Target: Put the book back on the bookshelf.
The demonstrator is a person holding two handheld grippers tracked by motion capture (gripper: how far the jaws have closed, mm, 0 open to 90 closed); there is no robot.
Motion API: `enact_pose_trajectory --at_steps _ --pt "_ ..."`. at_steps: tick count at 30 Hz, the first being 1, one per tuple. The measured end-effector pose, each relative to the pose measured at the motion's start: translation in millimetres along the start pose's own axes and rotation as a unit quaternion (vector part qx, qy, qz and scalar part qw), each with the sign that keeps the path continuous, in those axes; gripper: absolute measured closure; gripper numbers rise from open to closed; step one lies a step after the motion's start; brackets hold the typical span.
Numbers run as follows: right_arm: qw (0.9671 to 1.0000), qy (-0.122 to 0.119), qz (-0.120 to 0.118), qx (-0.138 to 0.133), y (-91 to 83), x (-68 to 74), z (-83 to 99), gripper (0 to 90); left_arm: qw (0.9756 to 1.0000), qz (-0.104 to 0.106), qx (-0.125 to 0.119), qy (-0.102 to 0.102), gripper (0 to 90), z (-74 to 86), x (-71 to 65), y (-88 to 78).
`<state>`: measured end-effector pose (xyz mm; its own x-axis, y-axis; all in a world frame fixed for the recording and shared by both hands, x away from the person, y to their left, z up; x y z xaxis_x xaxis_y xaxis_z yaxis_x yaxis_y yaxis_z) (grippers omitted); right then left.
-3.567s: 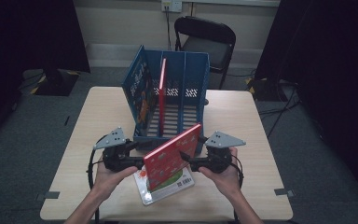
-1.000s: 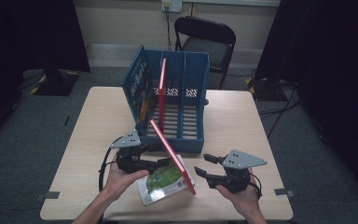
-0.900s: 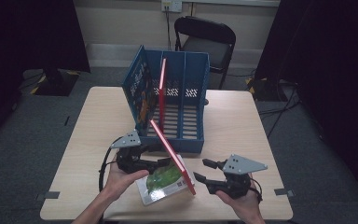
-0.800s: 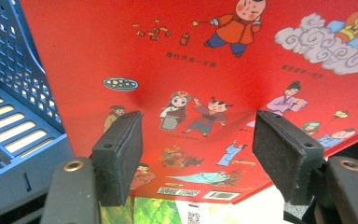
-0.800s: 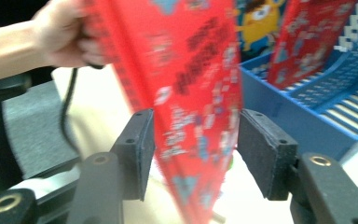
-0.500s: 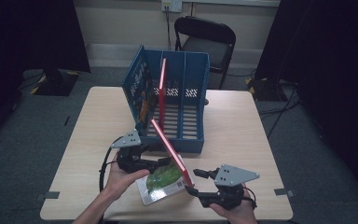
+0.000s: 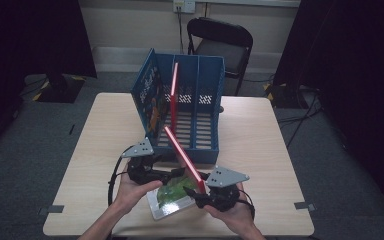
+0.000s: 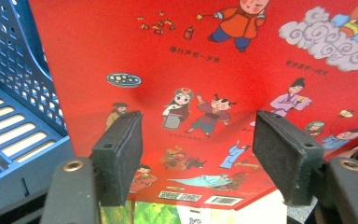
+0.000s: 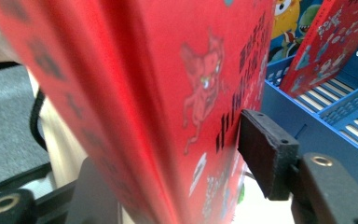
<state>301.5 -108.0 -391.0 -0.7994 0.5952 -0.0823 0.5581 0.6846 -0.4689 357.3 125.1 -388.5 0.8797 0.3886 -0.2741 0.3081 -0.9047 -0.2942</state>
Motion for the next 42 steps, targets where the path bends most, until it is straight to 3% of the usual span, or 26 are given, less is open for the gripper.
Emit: enact_pose_trajectory --at_steps 4,9,11,14,17,19,23,26,29,32,34,42 --pt "0.9998 -0.009 0.018 0.006 -2.8 -0.5 1.5 55.7 1.0 -0.006 -0.003 -0.002 33.0 -0.1 2.1 -2.2" --pt "0.9989 0.008 0.047 0.001 -10.4 -10.3 6.4 71.3 0.9998 -0.02 -0.006 -0.004 33.0 1.0 7.2 -6.9" --pt "0.9983 0.021 0.055 -0.003 -12.6 -16.1 7.4 73.5 0.9996 -0.028 -0.004 -0.005 32.5 1.7 9.7 -7.4" --pt "0.9977 0.02 0.064 -0.01 -14.3 -21.4 8.0 76.8 0.999 -0.045 -0.003 -0.007 31.3 2.7 13.3 -8.1" --pt "0.9978 0.032 0.053 -0.024 -15.2 -24.7 7.3 80.2 0.9983 -0.056 -0.01 -0.009 30.1 3.2 16.6 -10.4" --pt "0.9975 0.053 0.031 -0.035 -15.1 -26.4 6.3 80.3 0.9981 -0.06 -0.011 -0.013 28.7 3.7 19.6 -12.9" --pt "0.999 0.02 0.022 -0.032 -12.8 -19.3 3.6 80.2 0.9978 -0.062 -0.015 -0.019 27.1 6.2 25.0 -18.3" --pt "0.9994 0.015 0.013 -0.029 -10.7 -19.2 4.2 80.1 0.9982 -0.054 -0.02 -0.013 25.0 6.8 29.7 -18.2" --pt "0.9993 0.022 0.002 -0.029 -8.6 -22.9 5.0 79.5 0.9991 -0.034 -0.018 -0.02 21.2 6.8 35.6 -11.1" --pt "0.9991 0.031 -0.006 -0.029 -6.8 -26.4 6.4 79.0 0.9996 -0.026 -0.003 -0.007 22.0 7.7 33.9 -4.7" --pt "0.9987 0.038 -0.013 -0.032 -5.9 -28.6 7.2 78.2 0.9993 -0.035 0.004 0.008 24.0 8.2 30.8 -2.0" --pt "0.9977 0.047 -0.009 -0.049 2.1 -30.0 5.6 76.0 0.9989 -0.045 0.009 0.006 24.2 8.1 27.1 -2.3"
Point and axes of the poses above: each handheld gripper's, and its own axes: y roughly forward along the jaws, z roughly out of its underside, x roughly to its left, the point moved 1 cm from there along y, roughly forward along the jaws, and after that the axes turned 4 degrees about z, right-handed, at the moved point
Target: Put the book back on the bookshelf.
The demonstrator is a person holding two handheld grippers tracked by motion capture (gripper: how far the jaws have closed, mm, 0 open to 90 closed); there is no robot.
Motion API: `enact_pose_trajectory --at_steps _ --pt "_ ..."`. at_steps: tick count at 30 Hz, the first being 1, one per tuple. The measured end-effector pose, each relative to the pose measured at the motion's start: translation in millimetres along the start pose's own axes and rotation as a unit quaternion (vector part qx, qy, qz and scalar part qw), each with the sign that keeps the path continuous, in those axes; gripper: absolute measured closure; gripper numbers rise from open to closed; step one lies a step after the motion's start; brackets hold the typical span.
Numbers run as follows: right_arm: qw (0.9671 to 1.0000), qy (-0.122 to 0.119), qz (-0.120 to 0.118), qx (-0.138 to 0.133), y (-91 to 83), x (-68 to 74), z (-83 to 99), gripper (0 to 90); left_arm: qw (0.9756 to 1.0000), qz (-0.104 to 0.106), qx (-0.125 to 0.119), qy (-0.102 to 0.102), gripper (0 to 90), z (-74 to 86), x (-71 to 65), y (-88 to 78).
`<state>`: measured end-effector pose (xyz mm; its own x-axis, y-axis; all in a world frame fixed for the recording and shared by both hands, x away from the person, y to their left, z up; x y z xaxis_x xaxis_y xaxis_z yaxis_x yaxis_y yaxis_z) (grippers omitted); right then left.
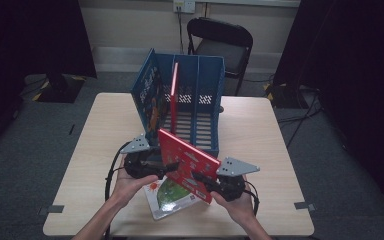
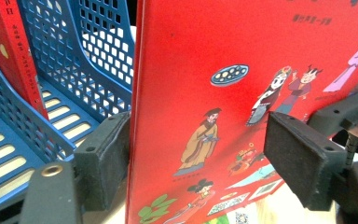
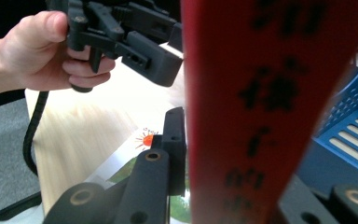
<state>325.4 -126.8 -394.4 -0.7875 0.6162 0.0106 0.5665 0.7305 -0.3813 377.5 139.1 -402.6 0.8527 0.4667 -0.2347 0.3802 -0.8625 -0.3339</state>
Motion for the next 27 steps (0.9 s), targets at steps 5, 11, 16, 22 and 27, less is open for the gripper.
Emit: enact_pose_trajectory --at_steps 5,11,16,22,27 --pt "0.9998 0.008 -0.005 -0.015 2.7 -0.9 0.6 78.0 1.0 -0.002 0.002 0.001 25.0 -0.1 0.0 -0.8" --pt "1.0 -0.007 -0.003 -0.004 5.6 -2.2 -5.8 80.2 0.9998 -0.019 0.004 -0.006 25.4 -1.4 1.8 -2.5" --pt "1.0 -0.007 -0.005 0.002 9.7 -3.6 -10.9 80.4 0.9991 -0.03 0.023 -0.017 25.2 4.9 4.3 -16.1" --pt "0.9998 0.02 -0.008 0.005 10.9 -10.5 -12.8 80.4 0.9971 -0.052 0.043 -0.034 21.9 27.6 12.5 -39.1" --pt "0.9998 0.012 -0.011 0.009 11.1 -8.4 -18.4 80.5 0.9956 -0.057 0.048 -0.057 18.2 39.3 30.0 -50.3"
Point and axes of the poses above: each handheld gripper's, and its own axes: y roughly forward along the jaws, z roughly out of its underside, x roughly to its left, the point moved 1 cm from there along y, roughly forward along the jaws, and after that the axes turned 4 degrees about z, right-handed, at the moved point
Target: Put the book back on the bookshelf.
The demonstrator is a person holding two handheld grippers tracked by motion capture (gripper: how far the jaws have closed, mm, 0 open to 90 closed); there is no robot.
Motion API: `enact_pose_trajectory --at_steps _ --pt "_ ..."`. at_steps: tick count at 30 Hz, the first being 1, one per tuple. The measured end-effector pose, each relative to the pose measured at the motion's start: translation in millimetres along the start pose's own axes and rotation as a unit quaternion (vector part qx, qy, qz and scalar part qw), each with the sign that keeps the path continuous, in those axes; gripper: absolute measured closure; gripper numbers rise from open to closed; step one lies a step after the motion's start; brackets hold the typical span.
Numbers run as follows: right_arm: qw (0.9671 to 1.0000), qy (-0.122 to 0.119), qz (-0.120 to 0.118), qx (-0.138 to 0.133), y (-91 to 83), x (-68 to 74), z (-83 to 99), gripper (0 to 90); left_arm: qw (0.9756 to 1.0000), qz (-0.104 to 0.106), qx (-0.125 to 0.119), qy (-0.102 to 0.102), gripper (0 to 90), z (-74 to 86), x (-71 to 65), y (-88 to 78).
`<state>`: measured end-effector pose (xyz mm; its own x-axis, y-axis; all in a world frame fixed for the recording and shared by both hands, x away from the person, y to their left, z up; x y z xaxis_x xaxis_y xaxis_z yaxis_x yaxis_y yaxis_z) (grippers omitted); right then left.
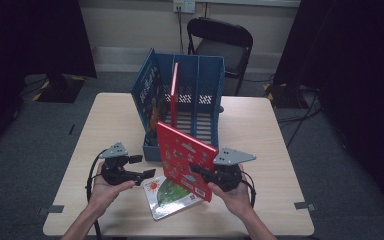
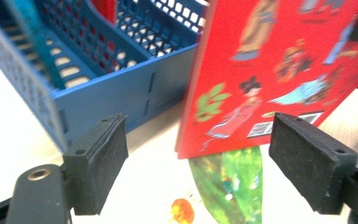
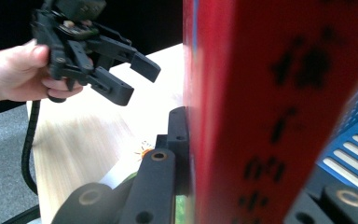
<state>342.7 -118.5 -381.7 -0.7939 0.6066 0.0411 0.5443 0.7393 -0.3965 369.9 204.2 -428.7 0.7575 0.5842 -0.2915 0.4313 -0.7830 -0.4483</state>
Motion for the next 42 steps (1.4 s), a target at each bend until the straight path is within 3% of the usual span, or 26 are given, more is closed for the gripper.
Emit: enact_pose_trajectory --at_steps 3,6,11,19,24,42 --pt "1.0 0.003 -0.004 0.0 -1.7 1.1 -3.1 80.5 0.9997 -0.025 0.005 -0.001 18.5 2.3 7.4 -1.8" --pt "1.0 0.0 -0.004 0.001 -3.5 2.2 -5.0 80.5 0.9993 -0.038 0.004 -0.003 18.4 3.8 11.8 -3.1" --pt "1.0 0.001 -0.005 0.002 -4.6 0.9 -8.0 80.6 0.9991 -0.041 0.007 -0.009 18.0 6.1 15.2 -1.6" --pt "1.0 0.005 0.0 -0.007 -11.6 -1.0 -14.4 80.5 0.9974 -0.067 0.023 -0.013 18.9 13.1 27.7 -2.4" --pt "0.9999 0.005 0.005 -0.013 -17.4 -3.3 -18.0 80.6 0.9957 -0.089 0.017 -0.016 19.1 13.9 32.4 -5.8" --pt "0.9989 -0.001 0.031 -0.035 -38.5 -14.3 -37.0 80.6 0.9953 -0.092 0.012 -0.03 19.3 13.8 35.2 -8.5"
Point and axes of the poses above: each handheld gripper's, and its own axes: y roughly forward along the jaws, z roughly out of its underside, x roughly to its left, the point moved 1 cm from there along y, roughly forward along the jaws, and after that the axes turned 4 degrees about z, right-handed, at the moved point
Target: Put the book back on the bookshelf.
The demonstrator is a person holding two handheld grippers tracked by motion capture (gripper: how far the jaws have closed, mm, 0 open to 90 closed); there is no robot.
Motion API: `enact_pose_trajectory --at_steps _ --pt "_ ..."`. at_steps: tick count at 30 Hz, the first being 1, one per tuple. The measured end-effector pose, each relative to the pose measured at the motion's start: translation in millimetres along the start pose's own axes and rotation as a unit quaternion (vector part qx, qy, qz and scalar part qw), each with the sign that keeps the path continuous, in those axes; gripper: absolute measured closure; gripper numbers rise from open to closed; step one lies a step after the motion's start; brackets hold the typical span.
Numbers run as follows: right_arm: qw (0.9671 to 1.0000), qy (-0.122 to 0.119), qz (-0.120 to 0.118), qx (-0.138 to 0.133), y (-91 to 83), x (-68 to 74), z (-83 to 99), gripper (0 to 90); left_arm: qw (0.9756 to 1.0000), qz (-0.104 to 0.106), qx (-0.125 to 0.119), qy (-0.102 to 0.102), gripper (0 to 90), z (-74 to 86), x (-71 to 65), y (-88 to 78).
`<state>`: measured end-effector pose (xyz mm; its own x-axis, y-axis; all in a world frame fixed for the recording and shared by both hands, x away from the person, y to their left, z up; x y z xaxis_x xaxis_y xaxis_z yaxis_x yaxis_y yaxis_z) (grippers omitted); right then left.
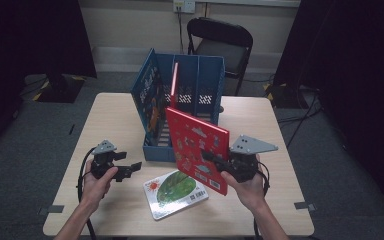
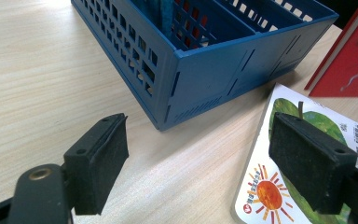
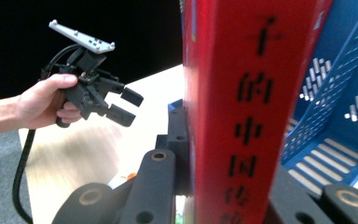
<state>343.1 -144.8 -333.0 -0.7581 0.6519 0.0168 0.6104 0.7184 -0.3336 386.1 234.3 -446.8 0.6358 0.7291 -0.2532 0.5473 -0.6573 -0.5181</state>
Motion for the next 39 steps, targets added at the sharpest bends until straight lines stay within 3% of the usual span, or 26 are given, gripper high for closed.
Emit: enact_pose_trajectory --at_steps 15,25,39 --pt "0.9995 0.005 0.017 -0.027 -8.8 -9.6 -27.1 80.5 1.0 0.004 -0.001 -0.003 19.7 -0.1 0.1 0.3" --pt "0.9987 0.016 0.028 -0.04 1.3 -23.2 -40.8 80.5 1.0 0.008 0.001 0.0 20.0 -0.4 -2.0 0.7" --pt "0.9968 0.018 0.067 -0.04 20.2 -33.1 -57.8 80.5 0.9999 0.011 0.007 0.0 20.1 0.4 -3.1 2.5"
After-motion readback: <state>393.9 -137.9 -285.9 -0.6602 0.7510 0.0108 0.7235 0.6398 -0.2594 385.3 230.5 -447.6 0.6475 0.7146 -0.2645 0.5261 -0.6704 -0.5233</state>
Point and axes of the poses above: each handheld gripper's, and its own axes: y roughly forward along the jaws, z roughly out of its underside, x roughly to its left, the point moved 1 cm from there along y, roughly forward along the jaws, and after that the axes turned 4 degrees about z, right-handed, at the moved point
